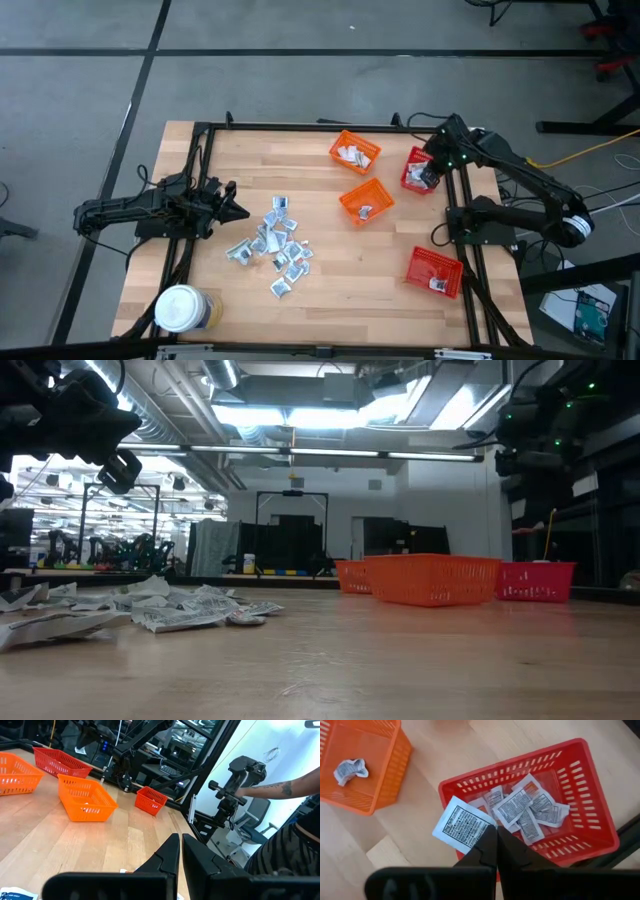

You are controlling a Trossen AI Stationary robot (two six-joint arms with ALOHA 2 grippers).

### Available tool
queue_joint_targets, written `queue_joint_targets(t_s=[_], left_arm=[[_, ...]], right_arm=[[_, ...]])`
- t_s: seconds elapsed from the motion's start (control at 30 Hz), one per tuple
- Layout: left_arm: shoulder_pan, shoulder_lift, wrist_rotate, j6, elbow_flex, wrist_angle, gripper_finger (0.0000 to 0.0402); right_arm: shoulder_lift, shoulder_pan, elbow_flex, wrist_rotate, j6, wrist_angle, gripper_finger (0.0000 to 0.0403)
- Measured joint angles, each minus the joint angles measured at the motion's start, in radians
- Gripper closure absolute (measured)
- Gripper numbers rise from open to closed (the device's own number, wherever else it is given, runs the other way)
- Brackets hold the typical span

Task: Pick & Place First Aid Supplies
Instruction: Put the orange ointment pack into the top red bin

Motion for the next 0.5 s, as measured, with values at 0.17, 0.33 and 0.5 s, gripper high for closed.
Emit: queue_joint_targets(t_s=[0.17,0.33,0.5], left_arm=[[0.0,0.0,0.0,0.0,0.0,0.0,0.0386],[0.0,0.0,0.0,0.0,0.0,0.0,0.0386],[0.0,0.0,0.0,0.0,0.0,0.0,0.0386]], right_arm=[[0.0,-0.006,0.0,0.03,0.015,0.001,0.04],[0.0,-0.006,0.0,0.133,0.059,0.011,0.0392],[0.0,-0.006,0.0,0.155,0.063,0.014,0.0374]])
